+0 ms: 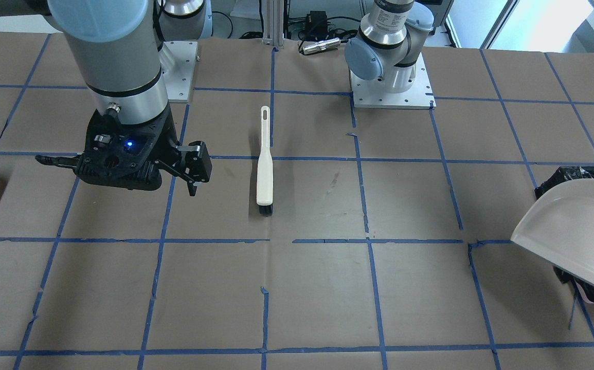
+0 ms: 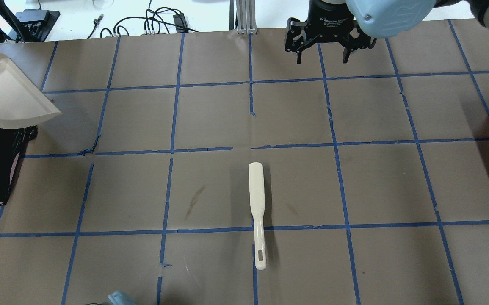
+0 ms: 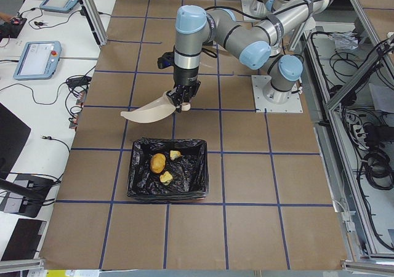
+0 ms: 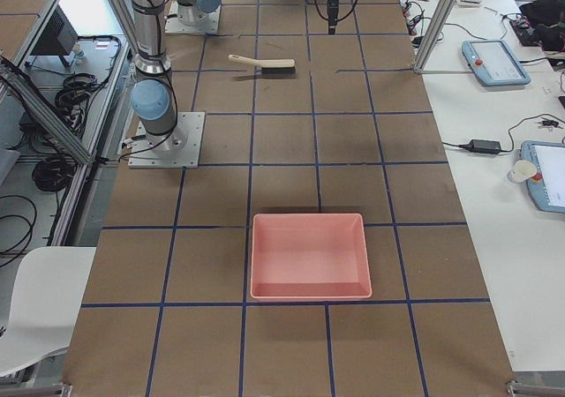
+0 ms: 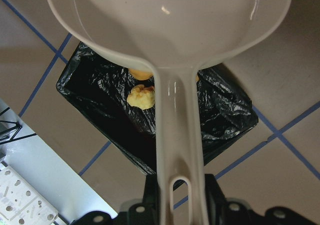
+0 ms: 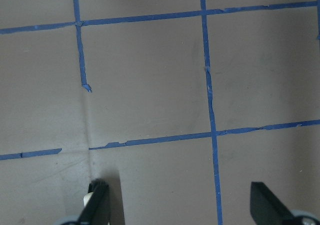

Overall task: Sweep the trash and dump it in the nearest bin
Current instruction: 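Bring empty dustpan back from trash bag with left gripper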

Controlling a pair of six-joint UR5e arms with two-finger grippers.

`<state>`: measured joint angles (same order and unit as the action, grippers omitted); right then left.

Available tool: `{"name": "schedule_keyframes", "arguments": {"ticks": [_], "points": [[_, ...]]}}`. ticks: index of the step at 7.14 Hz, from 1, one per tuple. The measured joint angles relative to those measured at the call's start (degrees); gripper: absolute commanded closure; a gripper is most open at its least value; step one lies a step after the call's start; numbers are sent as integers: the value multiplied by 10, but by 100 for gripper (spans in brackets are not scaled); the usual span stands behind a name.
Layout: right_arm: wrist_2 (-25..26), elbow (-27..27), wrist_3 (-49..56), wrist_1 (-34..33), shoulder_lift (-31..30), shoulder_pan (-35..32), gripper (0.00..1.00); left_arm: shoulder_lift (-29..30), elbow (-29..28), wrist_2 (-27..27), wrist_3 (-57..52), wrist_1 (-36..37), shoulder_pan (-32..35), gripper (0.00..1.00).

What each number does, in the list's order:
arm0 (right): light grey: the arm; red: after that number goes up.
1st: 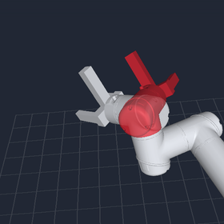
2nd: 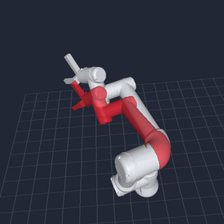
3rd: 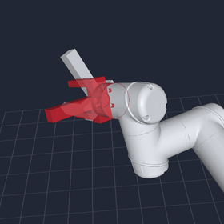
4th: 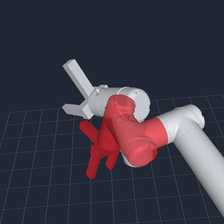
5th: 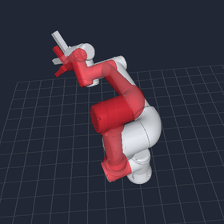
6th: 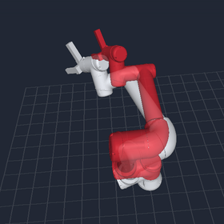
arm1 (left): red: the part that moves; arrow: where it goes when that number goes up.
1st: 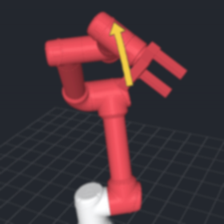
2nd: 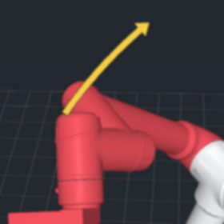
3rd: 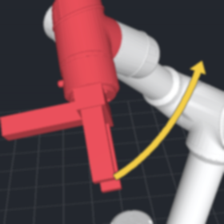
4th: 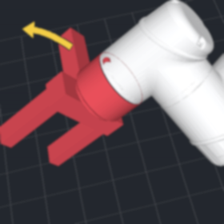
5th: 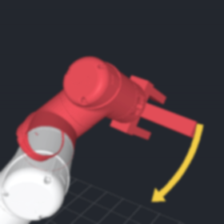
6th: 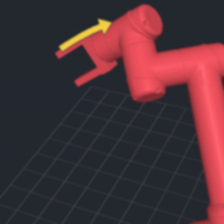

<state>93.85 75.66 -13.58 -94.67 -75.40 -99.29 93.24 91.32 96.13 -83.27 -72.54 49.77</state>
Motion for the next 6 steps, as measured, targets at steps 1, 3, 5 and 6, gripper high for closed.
{"name": "schedule_keyframes", "arguments": {"ticks": [1, 3, 5, 6], "points": [[-2, 1, 4, -1, 1, 5, 0, -3, 24, -19, 62, 0, 25, 95], [-3, 3, 15, 1, 2, 10, 0, -6, 58, -47, 198, 1, 95, 95], [-7, 5, 59, 5, 6, 27, 0, -4, 68, -51, 343, 3, 171, 95], [-12, 5, 72, 5, 7, 33, 0, 0, 70, -52, 420, 5, 213, 96]]}}
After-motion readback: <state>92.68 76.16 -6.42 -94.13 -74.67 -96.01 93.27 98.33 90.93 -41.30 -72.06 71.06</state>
